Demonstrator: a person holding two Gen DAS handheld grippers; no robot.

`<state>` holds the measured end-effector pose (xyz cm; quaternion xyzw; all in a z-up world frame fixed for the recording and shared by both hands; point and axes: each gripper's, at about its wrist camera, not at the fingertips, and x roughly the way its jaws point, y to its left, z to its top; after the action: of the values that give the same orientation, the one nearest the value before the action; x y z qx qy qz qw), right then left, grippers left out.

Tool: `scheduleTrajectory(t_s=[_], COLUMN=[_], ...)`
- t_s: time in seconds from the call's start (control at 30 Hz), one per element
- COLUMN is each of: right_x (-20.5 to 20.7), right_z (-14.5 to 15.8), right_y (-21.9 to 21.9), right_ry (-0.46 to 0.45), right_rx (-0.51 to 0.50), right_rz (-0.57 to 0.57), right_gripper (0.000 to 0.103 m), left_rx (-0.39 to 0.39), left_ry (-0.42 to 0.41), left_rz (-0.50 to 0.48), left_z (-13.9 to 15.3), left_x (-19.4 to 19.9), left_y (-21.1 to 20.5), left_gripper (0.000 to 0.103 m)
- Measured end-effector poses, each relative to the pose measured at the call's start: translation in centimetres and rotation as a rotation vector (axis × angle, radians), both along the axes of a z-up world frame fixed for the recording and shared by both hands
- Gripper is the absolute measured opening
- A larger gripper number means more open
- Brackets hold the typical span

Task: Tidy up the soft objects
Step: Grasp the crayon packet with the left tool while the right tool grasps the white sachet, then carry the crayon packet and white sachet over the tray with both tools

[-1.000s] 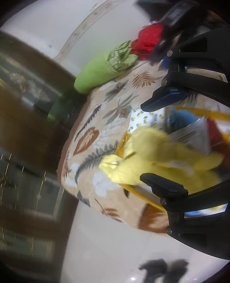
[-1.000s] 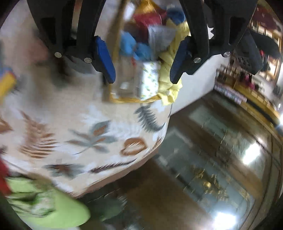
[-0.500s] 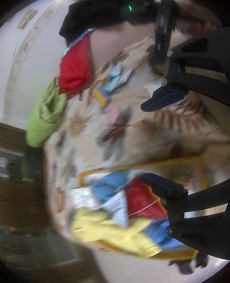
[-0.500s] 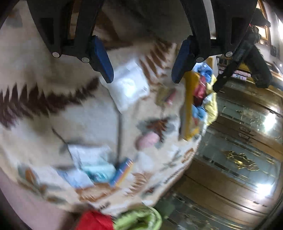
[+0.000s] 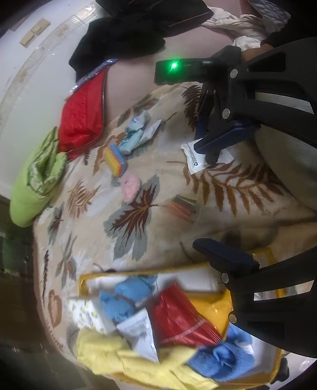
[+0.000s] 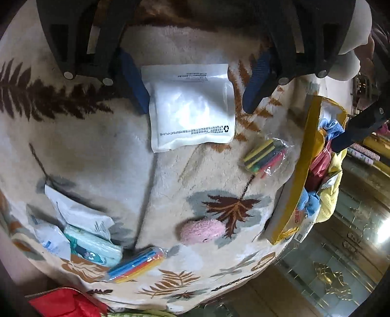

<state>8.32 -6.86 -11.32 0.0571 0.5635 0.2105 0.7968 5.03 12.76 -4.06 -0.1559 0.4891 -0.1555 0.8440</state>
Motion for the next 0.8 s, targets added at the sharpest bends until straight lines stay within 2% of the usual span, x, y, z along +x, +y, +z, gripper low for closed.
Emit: scheduleTrajectory(t_s=[0.1,0.17,0.2,0.27,0.3,0.33,0.37,0.4,0.47,0.53,0.6,0.7,0.8], right_x=[-0.4,-0.8,-1.0,-1.1,-1.2,-1.0,-1.2,-1.5,-2.2,-2.3,-2.7,-3.4,-4.0], right_z=[-0.1,-0.2,-0.1,0.1,0.2,0.2,0.3,0.7,1.6,2.2,3.5,5.1,6.7], right_y=[0.3,0.5,0.4,-0.1,-0.6,-0.8,-1.2,-1.8,-2.4,-2.5,-3.4,-3.7,-3.3], right_ry=[-0.037,-0.069,-0.077,-0.091,-0.096,-0.099,-0.104,-0.109,-0.121,-0.130,-0.144,-0.163,-0.193], right_rx=[-0.089,-0.139,-0.143,-0.129,-0.108,-0.093,-0.074,-0.041,0.009,0.028,0.094,0.105,0.121], right_rz=[0.000,0.002,0.001,-0.007,-0.015,-0.019,-0.025,-0.032,-0.036,-0.049,-0.068,-0.074,-0.061], right_gripper=[0.059,0.051,0.048,0.041,0.036,0.029,0.027,0.020,0.014,0.010,0.007,0.006,0.006], left_rx=[0.056,0.101,0.105,0.126,0.156,0.196,0.222,0.228,0.197,0.150,0.092,-0.027,-0.143], left_ry=[0.027,0.041,0.051,0.091,0.117,0.150,0.174,0.186,0.165,0.150,0.143,0.114,0.041], left_rz=[-0.035,-0.055,-0.076,-0.102,-0.110,-0.123,-0.130,-0.145,-0.166,-0.147,-0.108,-0.034,0.045], left_z=[-0.6,-1.2,-1.6,-2.9,-3.7,-4.6,-5.4,-5.8,-5.8,-5.3,-4.8,-3.3,-0.8], left_x=[1.9,3.2,3.9,5.3,5.9,6.5,6.8,6.8,6.2,5.3,4.4,2.6,-0.3], left_y=[-1.6,-2.6,-3.1,-4.0,-4.4,-5.0,-5.3,-5.6,-5.7,-4.9,-3.6,-1.0,2.1], left_gripper=[0.072,0.067,0.063,0.061,0.044,0.032,0.027,0.015,0.014,0.011,0.010,0.009,0.009])
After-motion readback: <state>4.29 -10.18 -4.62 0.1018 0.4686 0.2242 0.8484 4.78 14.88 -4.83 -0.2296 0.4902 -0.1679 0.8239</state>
